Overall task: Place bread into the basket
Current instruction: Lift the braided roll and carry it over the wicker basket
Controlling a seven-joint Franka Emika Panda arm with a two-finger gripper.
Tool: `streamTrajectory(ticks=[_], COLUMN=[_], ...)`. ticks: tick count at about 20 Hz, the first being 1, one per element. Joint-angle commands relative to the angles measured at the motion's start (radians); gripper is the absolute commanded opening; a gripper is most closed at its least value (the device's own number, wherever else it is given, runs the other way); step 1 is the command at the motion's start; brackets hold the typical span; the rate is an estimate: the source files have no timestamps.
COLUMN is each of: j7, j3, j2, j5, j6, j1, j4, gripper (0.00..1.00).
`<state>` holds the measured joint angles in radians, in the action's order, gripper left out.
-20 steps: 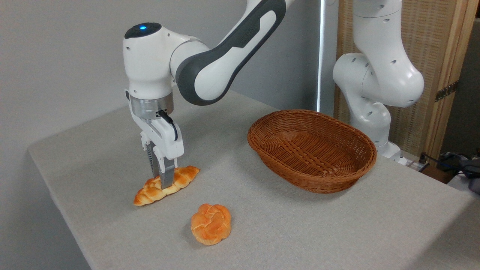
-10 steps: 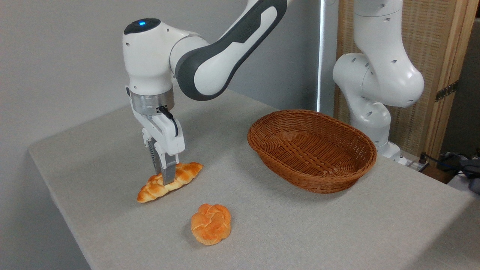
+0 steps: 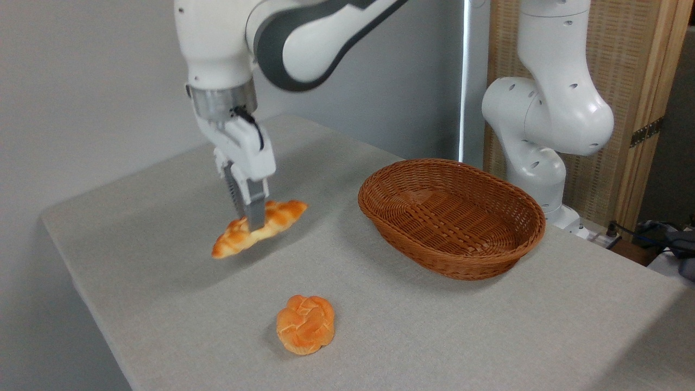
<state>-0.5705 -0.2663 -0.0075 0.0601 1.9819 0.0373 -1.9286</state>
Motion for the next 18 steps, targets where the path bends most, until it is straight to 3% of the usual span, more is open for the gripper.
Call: streamTrajectory(ticks=[1,6,9,14,18], j7=[-0.012,-0.184,-0.294,-0.316,-0.347], j3=[0.016,0.076,0.079,0.079,0.084], j2=[-0.112,-0.278,-0.441,-0.643,-0.707], j5=[0.017,0.010,0.010,0.009,0.003], j6=[-0.119,-0.239,-0.256,-0.262,-0.322], j1=[0.004,0.003,0.004,0.010,0.036], j4=[-0.020,-0.102,-0.272,-0.472,-0.536], gripper=[0.34,0.36,0.36,0.36,0.36])
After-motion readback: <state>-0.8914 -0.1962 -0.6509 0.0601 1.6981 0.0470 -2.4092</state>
